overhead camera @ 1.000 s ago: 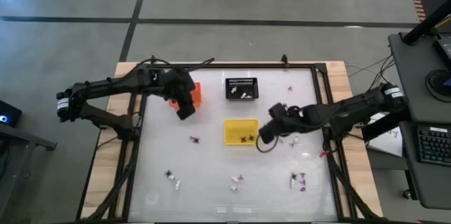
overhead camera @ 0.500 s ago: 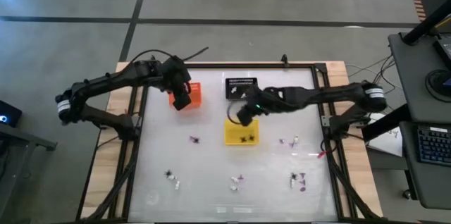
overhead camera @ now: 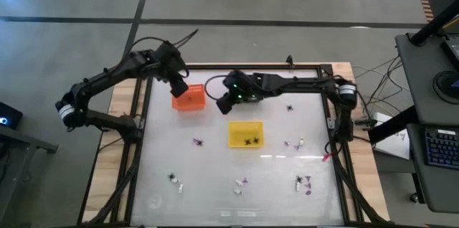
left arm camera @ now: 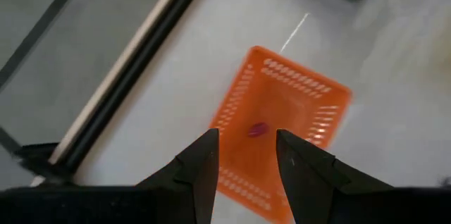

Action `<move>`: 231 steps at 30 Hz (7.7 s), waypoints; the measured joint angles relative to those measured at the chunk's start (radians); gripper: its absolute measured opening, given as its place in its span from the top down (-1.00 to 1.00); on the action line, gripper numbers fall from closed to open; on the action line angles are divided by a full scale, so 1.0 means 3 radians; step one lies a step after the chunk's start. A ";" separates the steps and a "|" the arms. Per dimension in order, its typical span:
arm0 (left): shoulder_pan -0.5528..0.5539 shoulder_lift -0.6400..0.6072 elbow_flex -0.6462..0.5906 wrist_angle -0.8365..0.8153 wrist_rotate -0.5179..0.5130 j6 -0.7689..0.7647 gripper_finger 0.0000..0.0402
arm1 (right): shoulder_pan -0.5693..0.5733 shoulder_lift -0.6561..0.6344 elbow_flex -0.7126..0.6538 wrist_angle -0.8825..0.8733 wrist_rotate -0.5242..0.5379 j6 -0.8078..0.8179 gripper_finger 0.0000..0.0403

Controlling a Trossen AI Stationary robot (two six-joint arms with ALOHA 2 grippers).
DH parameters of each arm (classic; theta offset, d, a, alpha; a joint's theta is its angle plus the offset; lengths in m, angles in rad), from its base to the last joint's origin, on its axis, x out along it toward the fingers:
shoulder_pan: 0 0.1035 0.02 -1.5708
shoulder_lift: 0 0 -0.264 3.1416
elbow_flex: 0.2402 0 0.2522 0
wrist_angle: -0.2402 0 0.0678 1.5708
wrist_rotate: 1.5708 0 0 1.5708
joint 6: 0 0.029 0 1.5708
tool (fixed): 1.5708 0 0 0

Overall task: Sort Halloween decoration
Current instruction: Put the violet witch hat toy into the orange bin, then put the black spider toy into the yellow bin

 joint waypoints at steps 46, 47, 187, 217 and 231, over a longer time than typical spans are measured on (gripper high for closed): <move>0.0520 -0.0005 -0.0112 0.0087 0.0019 0.0616 0.38 | -0.0273 0.1864 0.2061 -0.0175 -0.0688 -0.0162 0.74; 0.0520 -0.0005 -0.0112 0.0087 0.0019 0.0615 0.38 | -0.0273 0.1864 0.2061 -0.0173 -0.0685 -0.0162 0.70; 0.0518 -0.0009 -0.0126 -0.0043 0.0832 0.0710 0.38 | -0.0202 -0.1666 -0.3296 -0.1309 0.0013 0.1918 0.23; 0.0518 -0.0008 -0.0126 -0.0045 0.0920 0.0705 0.38 | -0.0303 -0.1727 -0.3360 -0.1075 0.0075 0.2055 0.96; 0.0518 -0.0008 -0.0126 -0.0097 0.0919 0.0710 0.38 | -0.0275 -0.2249 -0.3013 -0.1255 -0.0016 0.2020 0.96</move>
